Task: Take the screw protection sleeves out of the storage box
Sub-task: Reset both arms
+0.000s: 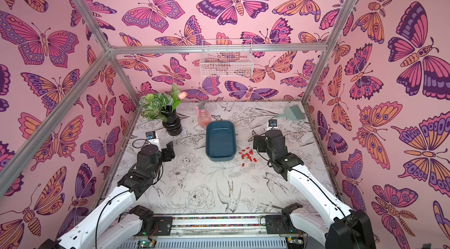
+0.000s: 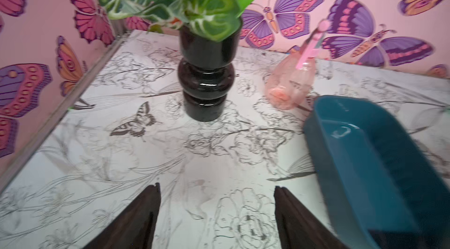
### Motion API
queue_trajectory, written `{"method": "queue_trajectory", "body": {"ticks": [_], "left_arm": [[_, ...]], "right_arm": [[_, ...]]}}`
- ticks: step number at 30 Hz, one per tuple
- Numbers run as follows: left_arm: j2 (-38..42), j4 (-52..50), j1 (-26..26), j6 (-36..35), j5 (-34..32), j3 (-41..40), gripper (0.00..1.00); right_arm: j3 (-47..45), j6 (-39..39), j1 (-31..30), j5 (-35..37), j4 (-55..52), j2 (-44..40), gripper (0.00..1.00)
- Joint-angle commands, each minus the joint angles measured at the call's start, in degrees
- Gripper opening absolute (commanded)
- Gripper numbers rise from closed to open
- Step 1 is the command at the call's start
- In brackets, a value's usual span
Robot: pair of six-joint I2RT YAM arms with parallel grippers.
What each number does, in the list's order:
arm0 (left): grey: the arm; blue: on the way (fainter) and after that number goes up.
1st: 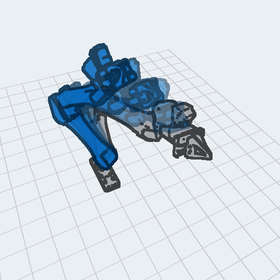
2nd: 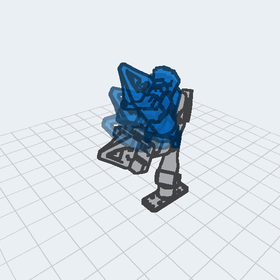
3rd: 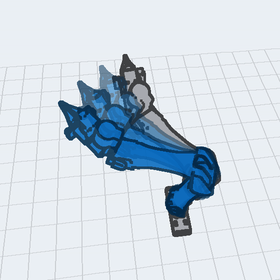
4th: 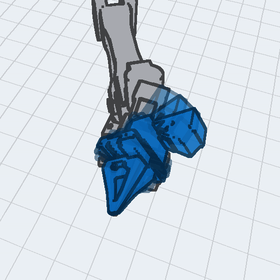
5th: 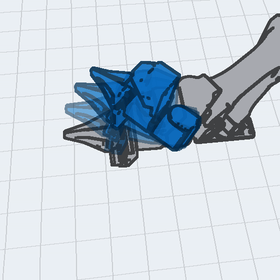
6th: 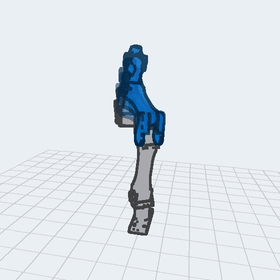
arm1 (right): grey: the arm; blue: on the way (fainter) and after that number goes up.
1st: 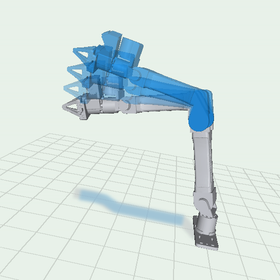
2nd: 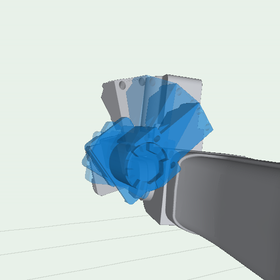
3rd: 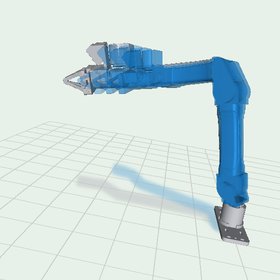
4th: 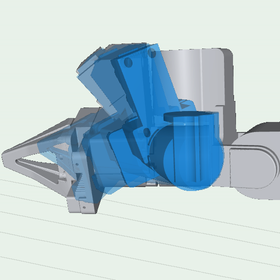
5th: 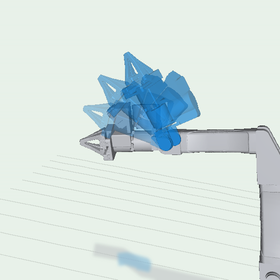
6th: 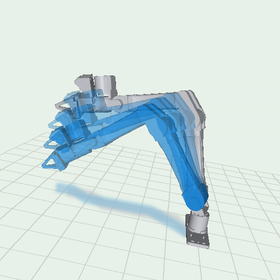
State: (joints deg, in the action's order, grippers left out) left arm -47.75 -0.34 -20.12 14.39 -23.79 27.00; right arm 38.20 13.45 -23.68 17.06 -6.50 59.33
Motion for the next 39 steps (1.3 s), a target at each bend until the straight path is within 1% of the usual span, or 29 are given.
{"method": "queue_trajectory", "body": {"ticks": [1, 2, 4, 6, 8, 9, 10, 13, 15, 16, 17, 18, 20, 22, 24, 28, 31, 32, 35, 37, 39], "left_arm": [[-2.20, 9.42, 1.00, -8.55, -9.51, -3.88, 0.83], [-3.80, 13.05, 1.20, -9.79, -11.40, -5.06, 0.83], [-9.18, 23.91, 1.87, -14.14, -12.55, -7.32, 0.83], [-14.87, 29.41, 2.62, -15.48, -13.17, -7.11, 0.84], [-20.60, 33.77, 3.11, -17.14, -12.43, -6.47, 0.97], [-23.26, 36.81, 3.30, -18.12, -12.29, -6.43, 1.00], [-26.34, 40.05, 3.59, -19.42, -11.85, -6.64, 1.00], [-32.24, 50.69, 4.94, -23.34, -9.23, -7.58, 0.98], [-35.48, 54.96, 6.58, -23.90, -6.62, -7.58, 1.00], [-35.47, 52.42, 6.81, -22.56, -6.31, -6.74, 1.00], [-35.14, 51.23, 7.56, -21.93, -2.84, -6.57, 1.00], [-35.22, 51.84, 8.29, -21.81, 0.67, -7.14, 1.00], [-36.39, 54.39, 9.10, -21.01, 1.67, -7.58, 1.00], [-37.28, 58.05, 10.55, -19.62, 3.54, -10.46, 1.00], [-37.11, 58.36, 11.83, -18.56, 5.72, -11.08, 1.00], [-37.57, 59.54, 13.16, -18.11, 9.33, -11.79, 1.00], [-40.63, 60.45, 14.71, -17.57, 12.65, -11.30, 1.00], [-42.02, 62.61, 14.87, -17.90, 12.99, -11.10, 1.00], [-40.69, 60.25, 15.03, -17.51, 13.35, -11.04, 1.00], [-40.99, 60.90, 15.03, -17.47, 13.25, -11.10, 1.00], [-41.02, 60.73, 15.05, -17.47, 13.28, -11.10, 1.00]], "right_arm": [[-5.69, -2.91, 3.41, 3.22, 6.21, -2.13, 0.99], [-7.63, -3.03, 4.34, 3.64, 9.17, -2.64, 0.99], [-11.66, -5.05, 6.23, 3.51, 14.88, -3.82, 0.99], [-14.22, -7.12, 6.93, 4.16, 18.25, -4.93, 0.99], [-14.90, -7.39, 7.67, 5.62, 18.19, -5.66, 0.99], [-15.19, -7.69, 8.19, 5.62, 18.46, -5.74, 0.99], [-15.68, -8.12, 8.65, 5.75, 19.32, -5.43, 0.99], [-16.83, -10.29, 9.91, 6.05, 23.05, -3.96, 0.99], [-17.14, -11.44, 10.98, 6.07, 25.59, -2.67, 0.98], [-17.11, -12.05, 11.81, 5.55, 26.34, -1.79, 0.99], [-17.01, -12.42, 12.78, 4.94, 26.98, -0.89, 0.99], [-16.83, -12.35, 13.95, 4.19, 28.01, 0.55, 0.99], [-16.45, -11.53, 16.11, 2.51, 29.84, 3.53, 0.99], [-16.18, -10.37, 17.86, 0.43, 32.65, 6.85, 0.99], [-16.13, -10.11, 18.36, -1.12, 36.37, 9.94, 0.99], [-14.64, -11.13, 18.53, -1.80, 43.87, 18.19, 0.99], [-13.23, -12.33, 18.76, -3.39, 45.19, 20.90, 0.99], [-12.90, -11.95, 19.14, -3.64, 45.28, 22.28, 0.99], [-15.43, -11.70, 19.77, -4.44, 54.09, 25.82, 0.99], [-15.79, -11.43, 20.04, -5.13, 52.66, 25.54, 0.99], [-16.40, -11.46, 20.21, -5.81, 55.71, 27.11, 0.99]]}}
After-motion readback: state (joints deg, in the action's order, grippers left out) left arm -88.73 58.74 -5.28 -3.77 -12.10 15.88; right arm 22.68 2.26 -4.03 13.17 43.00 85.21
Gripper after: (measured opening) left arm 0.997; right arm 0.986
